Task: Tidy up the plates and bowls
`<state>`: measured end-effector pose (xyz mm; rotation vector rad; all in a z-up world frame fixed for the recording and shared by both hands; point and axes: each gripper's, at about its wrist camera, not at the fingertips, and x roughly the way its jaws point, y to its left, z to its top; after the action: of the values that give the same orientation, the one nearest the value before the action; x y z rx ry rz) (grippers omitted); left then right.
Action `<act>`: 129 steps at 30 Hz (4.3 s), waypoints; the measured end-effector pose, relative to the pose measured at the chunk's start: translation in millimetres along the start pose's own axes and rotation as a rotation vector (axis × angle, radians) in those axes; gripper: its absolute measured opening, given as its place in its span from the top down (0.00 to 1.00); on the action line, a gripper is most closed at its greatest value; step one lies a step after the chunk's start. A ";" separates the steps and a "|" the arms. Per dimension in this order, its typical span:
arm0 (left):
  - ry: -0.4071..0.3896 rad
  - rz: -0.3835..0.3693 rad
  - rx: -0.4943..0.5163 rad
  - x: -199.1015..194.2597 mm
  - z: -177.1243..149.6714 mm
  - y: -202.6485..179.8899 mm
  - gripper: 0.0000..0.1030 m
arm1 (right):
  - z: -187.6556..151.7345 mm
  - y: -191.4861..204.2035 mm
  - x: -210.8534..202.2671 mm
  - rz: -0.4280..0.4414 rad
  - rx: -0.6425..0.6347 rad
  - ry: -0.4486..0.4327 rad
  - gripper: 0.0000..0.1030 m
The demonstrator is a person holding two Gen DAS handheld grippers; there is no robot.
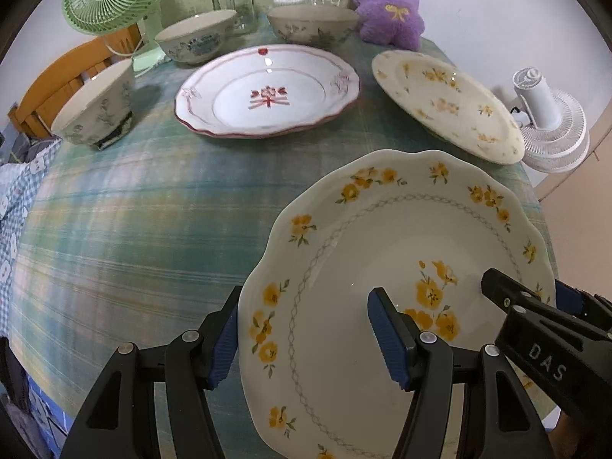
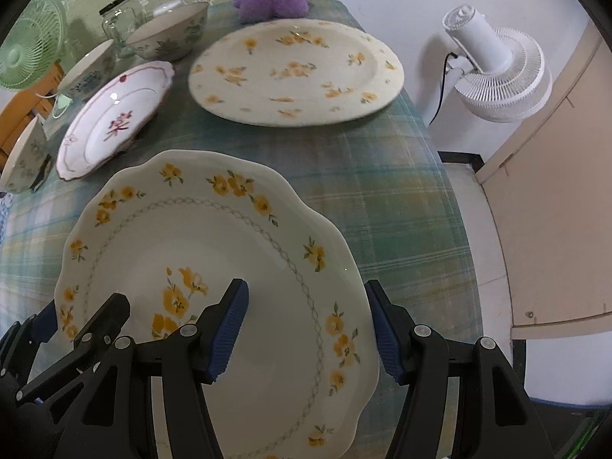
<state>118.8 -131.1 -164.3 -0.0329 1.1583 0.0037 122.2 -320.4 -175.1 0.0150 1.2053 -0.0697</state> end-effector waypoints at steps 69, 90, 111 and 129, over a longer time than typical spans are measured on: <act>-0.219 0.028 0.037 11.6 184.7 -100.8 0.16 | 190.8 -67.4 -5.1 0.083 0.015 -0.270 0.31; -0.119 0.038 0.124 86.1 202.6 -117.7 0.30 | 204.3 -82.3 66.3 0.063 0.069 -0.144 0.31; -0.069 0.024 0.097 92.1 200.9 -107.9 0.38 | 200.7 -72.5 79.9 0.002 0.063 -0.089 0.40; -0.081 0.010 0.097 52.3 172.9 -94.3 0.39 | 166.1 -64.9 49.9 -0.015 0.078 -0.065 0.40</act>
<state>300.0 -221.3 -140.7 0.0581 1.0767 -0.0417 290.8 -395.5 -160.7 0.0720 1.1369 -0.1296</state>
